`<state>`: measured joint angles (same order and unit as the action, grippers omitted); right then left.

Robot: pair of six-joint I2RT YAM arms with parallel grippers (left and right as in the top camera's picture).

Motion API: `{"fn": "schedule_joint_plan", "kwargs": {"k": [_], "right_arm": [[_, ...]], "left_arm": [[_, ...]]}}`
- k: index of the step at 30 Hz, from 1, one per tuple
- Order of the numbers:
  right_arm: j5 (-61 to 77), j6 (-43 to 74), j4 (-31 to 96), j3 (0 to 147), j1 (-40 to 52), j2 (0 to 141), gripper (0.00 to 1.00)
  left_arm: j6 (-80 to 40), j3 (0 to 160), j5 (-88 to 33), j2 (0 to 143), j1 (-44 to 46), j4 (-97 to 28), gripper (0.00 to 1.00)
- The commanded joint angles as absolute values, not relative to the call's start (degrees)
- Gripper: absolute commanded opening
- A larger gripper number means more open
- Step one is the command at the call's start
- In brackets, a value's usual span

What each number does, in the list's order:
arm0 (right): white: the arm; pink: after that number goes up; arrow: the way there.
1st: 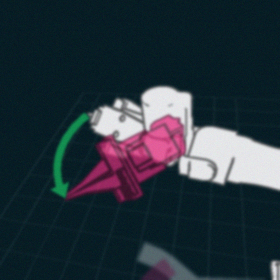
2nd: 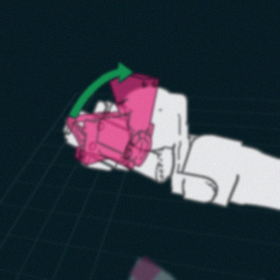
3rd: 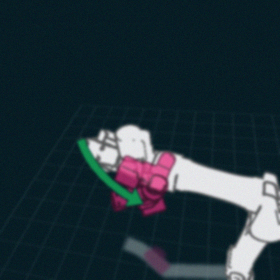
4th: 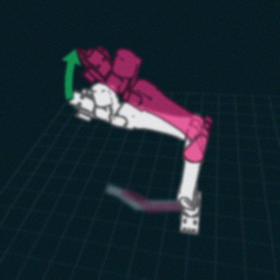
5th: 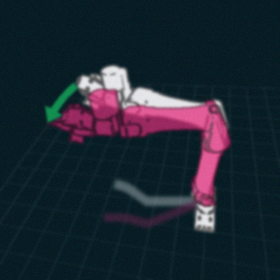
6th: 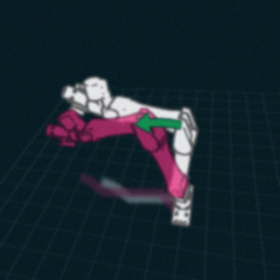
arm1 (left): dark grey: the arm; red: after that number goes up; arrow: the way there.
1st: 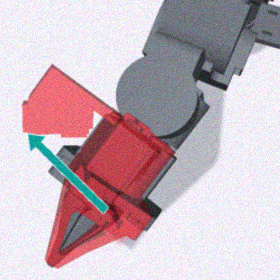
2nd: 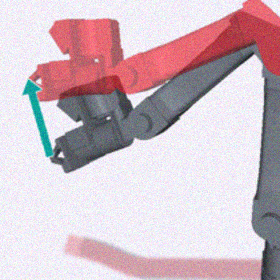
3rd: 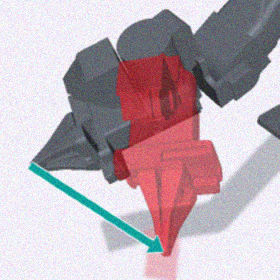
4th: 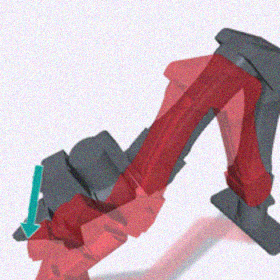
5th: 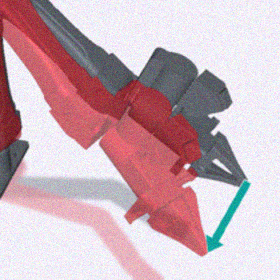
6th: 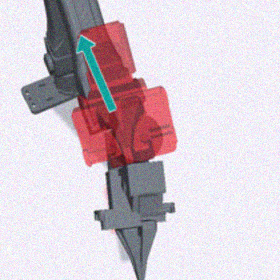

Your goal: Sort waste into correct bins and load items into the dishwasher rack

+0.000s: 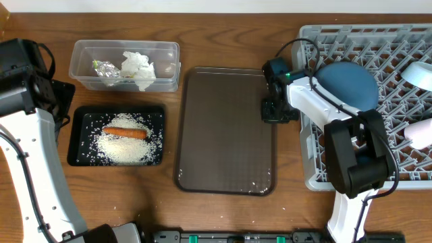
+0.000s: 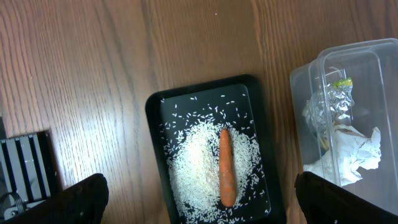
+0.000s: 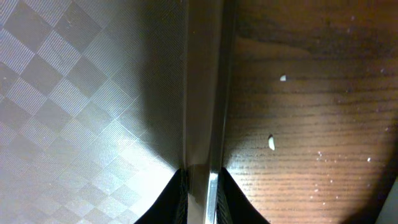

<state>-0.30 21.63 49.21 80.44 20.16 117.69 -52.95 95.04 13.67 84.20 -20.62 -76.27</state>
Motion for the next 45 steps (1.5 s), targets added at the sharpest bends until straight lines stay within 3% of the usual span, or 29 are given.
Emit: {"fn": "schedule_joint_plan", "kwargs": {"k": [1, 4, 10, 12, 13, 15, 17, 19, 22, 25, 27, 45], "right_arm": [[-2.52, 19.64, 48.12, 80.51, 19.40, 117.86, 0.17], [-1.85, 19.64, 49.36, 81.60, 19.42, 117.84, 0.31], [-1.02, 19.66, 55.13, 86.59, 19.53, 117.45, 0.37], [-0.99, 19.66, 57.93, 89.34, 19.75, 116.84, 0.43], [-0.97, 19.66, 59.05, 90.56, 19.86, 116.51, 0.50], [0.47, 19.64, 61.10, 93.45, 20.12, 115.63, 0.79], [3.31, 19.62, 62.00, 96.14, 20.45, 114.67, 0.89], [7.53, 19.64, 61.36, 98.54, 20.88, 113.99, 0.86], [15.53, 20.40, 55.55, 100.86, 21.93, 113.84, 0.40], [16.95, 25.15, 47.03, 100.77, 23.29, 113.95, 0.10], [14.48, 28.53, 42.17, 100.71, 24.47, 114.52, 0.01], [4.38, 38.28, 18.55, 100.75, 36.80, 125.56, 0.01]], "left_arm": [[-53.69, 94.61, 13.98, 84.23, -20.93, -76.49, 0.98], [-53.69, 94.61, 13.98, 84.23, -20.93, -76.47, 0.98], [-53.69, 94.59, 13.98, 84.23, -20.93, -76.49, 0.98], [-53.69, 94.61, 13.98, 84.23, -20.93, -76.49, 0.98], [-53.69, 94.61, 13.98, 84.23, -20.93, -76.47, 0.98], [-53.69, 94.59, 13.98, 84.23, -20.93, -76.49, 0.98], [-53.69, 94.59, 13.98, 84.23, -20.93, -76.47, 0.98], [-53.69, 94.61, 13.98, 84.23, -20.93, -76.47, 0.98], [-53.69, 94.61, 13.98, 84.23, -20.93, -76.47, 0.98], [-53.69, 94.59, 13.98, 84.23, -20.93, -76.47, 0.98], [-53.69, 94.59, 13.98, 84.23, -20.93, -76.47, 0.98], [-53.69, 94.61, 13.98, 84.23, -20.93, -76.47, 0.98]]}}
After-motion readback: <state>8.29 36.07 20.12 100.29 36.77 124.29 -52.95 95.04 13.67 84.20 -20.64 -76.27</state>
